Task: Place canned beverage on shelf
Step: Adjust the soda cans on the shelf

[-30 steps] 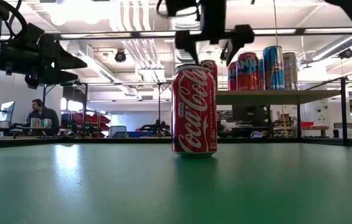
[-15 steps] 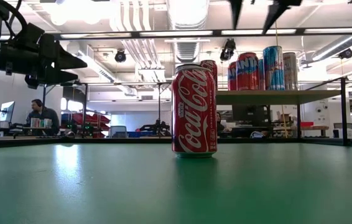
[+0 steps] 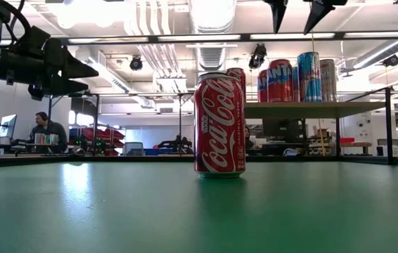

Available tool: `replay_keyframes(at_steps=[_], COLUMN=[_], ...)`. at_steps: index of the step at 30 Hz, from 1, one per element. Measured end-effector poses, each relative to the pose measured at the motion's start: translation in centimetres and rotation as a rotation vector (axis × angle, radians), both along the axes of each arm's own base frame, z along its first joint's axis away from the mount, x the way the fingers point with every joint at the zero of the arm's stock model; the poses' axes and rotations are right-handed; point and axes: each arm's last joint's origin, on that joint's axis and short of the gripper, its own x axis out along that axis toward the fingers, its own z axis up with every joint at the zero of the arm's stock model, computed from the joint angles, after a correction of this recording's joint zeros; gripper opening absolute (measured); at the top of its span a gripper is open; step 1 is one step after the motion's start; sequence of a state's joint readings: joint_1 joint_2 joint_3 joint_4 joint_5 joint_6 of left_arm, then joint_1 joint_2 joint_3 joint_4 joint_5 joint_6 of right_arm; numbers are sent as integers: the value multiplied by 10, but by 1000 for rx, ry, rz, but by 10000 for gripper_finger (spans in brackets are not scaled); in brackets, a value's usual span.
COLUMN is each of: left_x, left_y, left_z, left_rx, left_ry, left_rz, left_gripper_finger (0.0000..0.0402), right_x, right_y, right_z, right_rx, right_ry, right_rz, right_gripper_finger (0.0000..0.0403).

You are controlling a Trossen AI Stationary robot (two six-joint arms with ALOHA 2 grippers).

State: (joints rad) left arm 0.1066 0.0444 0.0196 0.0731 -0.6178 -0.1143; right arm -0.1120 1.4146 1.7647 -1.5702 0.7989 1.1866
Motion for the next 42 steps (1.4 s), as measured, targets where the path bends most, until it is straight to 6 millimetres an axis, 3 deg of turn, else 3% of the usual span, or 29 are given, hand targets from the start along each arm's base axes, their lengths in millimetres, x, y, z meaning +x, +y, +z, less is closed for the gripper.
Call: replay_keyframes(at_steps=[7,15,22,42], left_x=[0,0,0,0], left_y=[0,0,0,0], left_z=[0,0,0,0], left_rx=[0,0,0,0], left_ry=[0,0,0,0], left_rz=[0,-1,-1,-1], left_gripper_finger=[386,386,386,386], right_x=[13,16,15,13], right_y=[-17,-54,-71,-73], right_z=[-2,-14,-14,-18], right_rx=[-46,104,148,203], right_ry=[23,35,21,51], right_rz=[-37,-91,-72,-61], right_gripper_finger=[364,364,364,364])
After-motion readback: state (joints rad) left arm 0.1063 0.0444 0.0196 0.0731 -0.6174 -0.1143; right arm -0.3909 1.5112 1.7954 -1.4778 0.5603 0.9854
